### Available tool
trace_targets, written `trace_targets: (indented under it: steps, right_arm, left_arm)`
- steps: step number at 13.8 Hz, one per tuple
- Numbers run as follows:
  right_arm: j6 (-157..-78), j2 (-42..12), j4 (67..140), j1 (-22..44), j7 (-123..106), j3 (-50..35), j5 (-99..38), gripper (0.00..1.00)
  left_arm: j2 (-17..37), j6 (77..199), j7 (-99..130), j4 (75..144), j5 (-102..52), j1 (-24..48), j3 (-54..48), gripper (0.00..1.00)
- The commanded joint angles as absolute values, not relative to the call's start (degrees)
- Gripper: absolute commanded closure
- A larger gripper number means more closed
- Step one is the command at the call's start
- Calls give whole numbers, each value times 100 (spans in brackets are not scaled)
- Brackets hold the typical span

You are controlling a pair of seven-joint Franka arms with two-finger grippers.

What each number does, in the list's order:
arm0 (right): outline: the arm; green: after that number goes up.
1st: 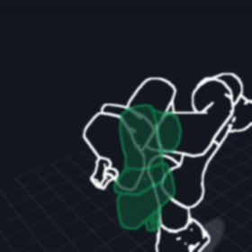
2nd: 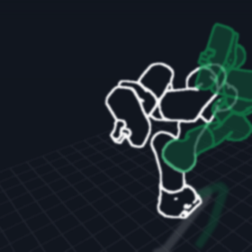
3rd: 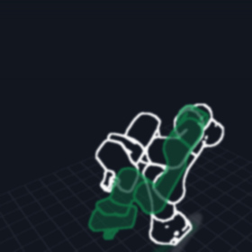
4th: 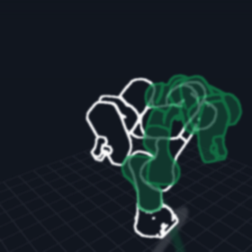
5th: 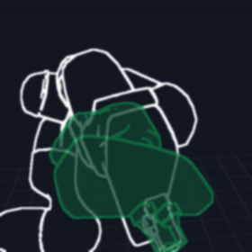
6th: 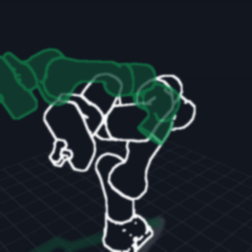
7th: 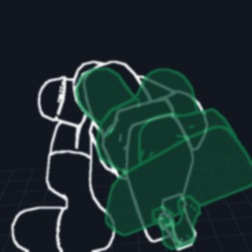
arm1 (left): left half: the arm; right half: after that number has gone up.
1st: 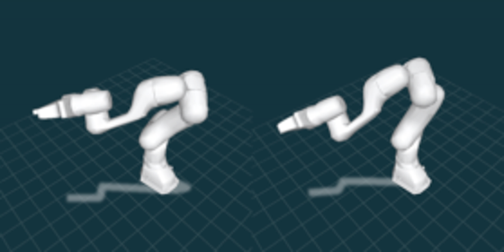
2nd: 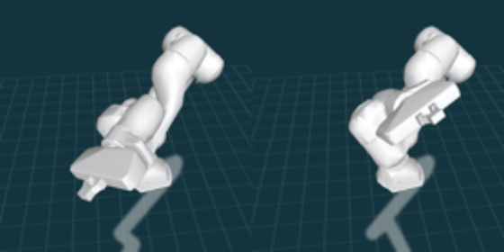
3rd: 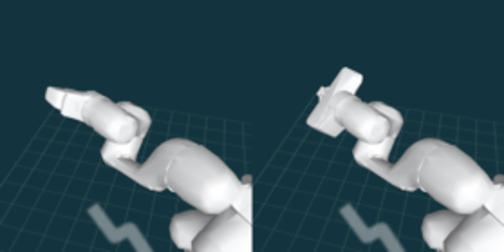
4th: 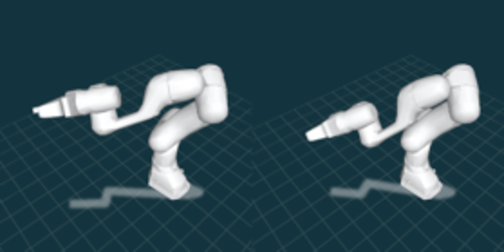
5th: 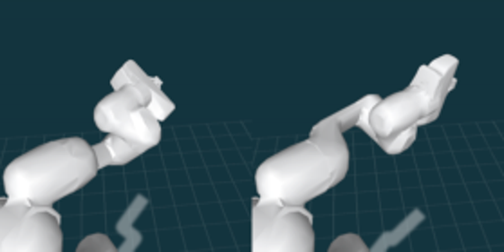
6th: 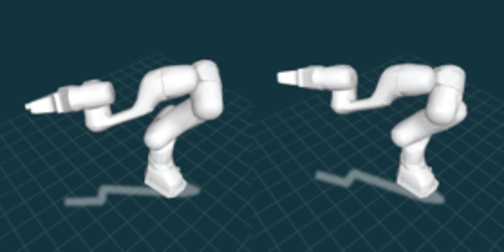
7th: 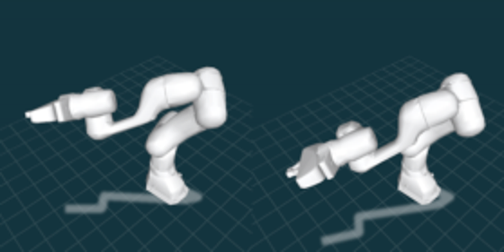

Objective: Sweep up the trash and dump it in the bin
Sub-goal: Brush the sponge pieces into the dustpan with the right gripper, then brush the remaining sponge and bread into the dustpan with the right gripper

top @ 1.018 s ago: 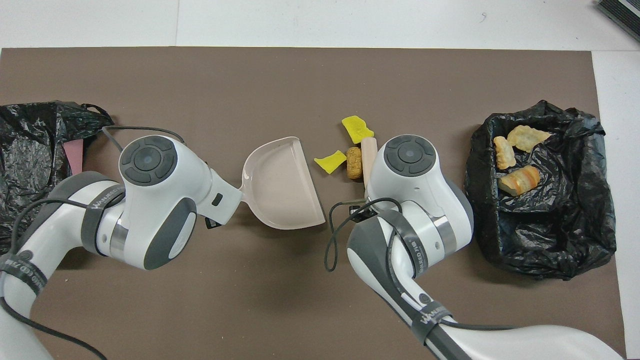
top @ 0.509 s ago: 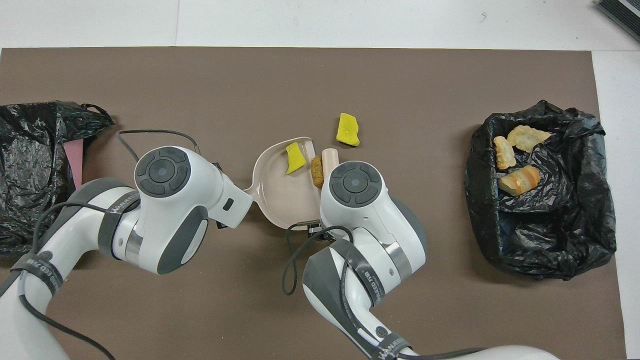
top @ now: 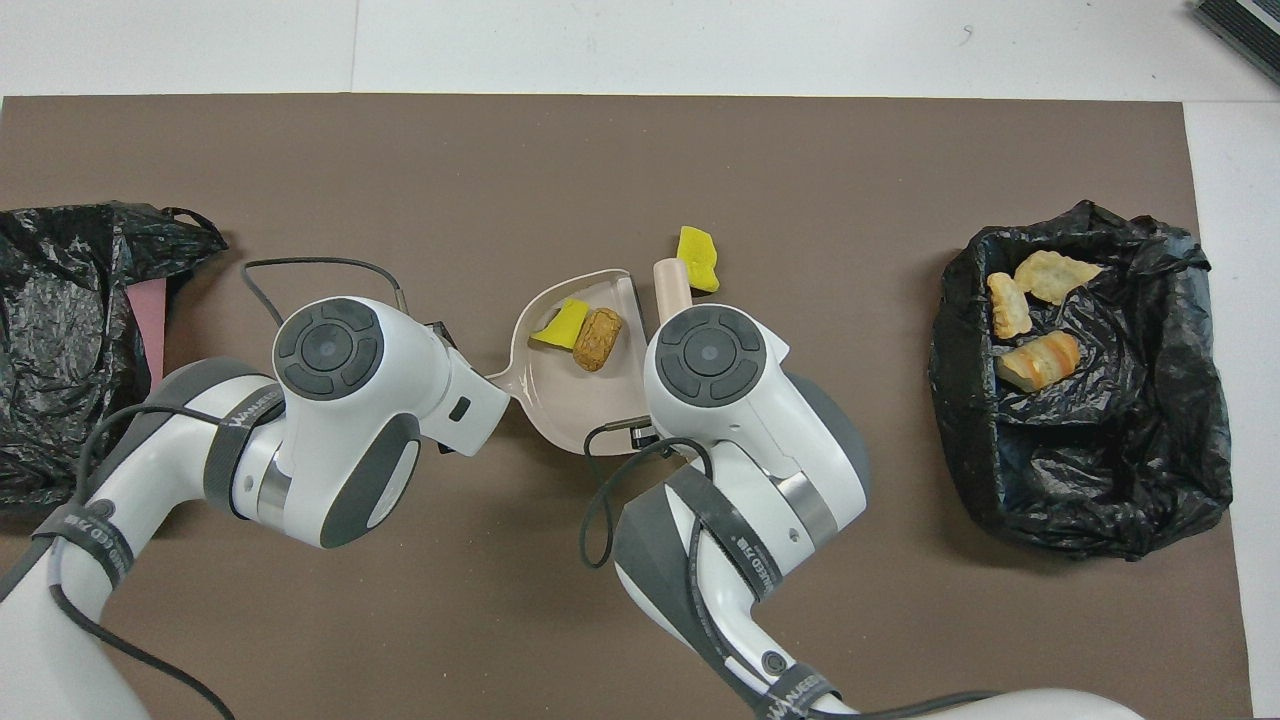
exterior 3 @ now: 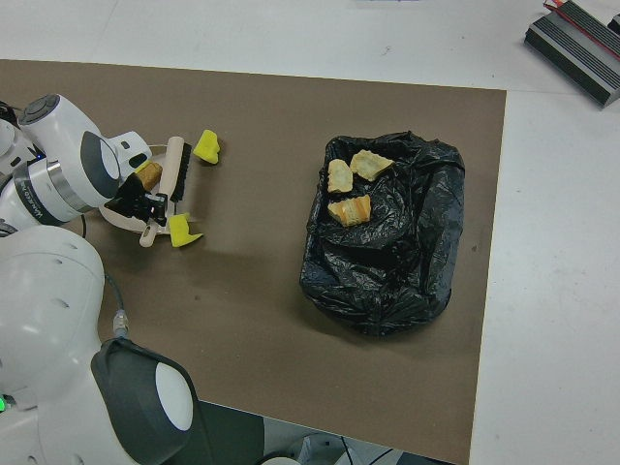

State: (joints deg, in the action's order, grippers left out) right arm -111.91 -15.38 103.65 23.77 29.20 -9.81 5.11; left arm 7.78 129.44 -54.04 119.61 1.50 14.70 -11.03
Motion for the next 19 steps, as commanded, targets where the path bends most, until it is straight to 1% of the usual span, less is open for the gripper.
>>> trace_targets:
  steps: [1, 3, 5, 8, 9, 11, 14, 15, 19]
  right_arm:
    - [-11031, -1827, 9845, 1882, 2506, -1020, 843, 100]
    - [-11082, -2090, 9625, 1671, 1963, -1002, 1018, 100]
    - [-11004, -2634, 8802, 1285, 1374, -1019, 1204, 100]
    - [-11136, -2908, 8789, 1414, 1292, -1028, 1091, 100]
    - [-11118, -2909, 8798, 1476, 1292, -1054, 1003, 100]
    - [-10917, -2787, 9104, 1547, 1283, -1081, 696, 100]
    - [-10066, -2558, 9211, 1801, 1345, -1169, 256, 100]
    - [-9907, -2497, 9281, 1880, 1353, -1169, 159, 100]
    - [-9773, -2321, 9264, 2249, 1756, -1169, -325, 100]
  left_arm:
    - [765, 12956, -5563, 11971, 131, 1363, -1046, 100]
    - [721, 12675, -6237, 11962, 141, 1301, -1046, 100]
    - [668, 12533, -6582, 11971, 141, 1370, -1055, 100]
    - [537, 12437, -6400, 12050, 141, 1634, -1055, 100]
    - [545, 12471, -6164, 12050, 141, 1661, -1055, 100]
    - [571, 12516, -5758, 12041, 141, 1617, -1046, 100]
    - [589, 12481, -5276, 12041, 149, 1477, -1037, 100]
    - [580, 12463, -5004, 12050, 149, 1450, -1037, 100]
    - [554, 12559, -4912, 12120, 149, 1433, -1046, 100]
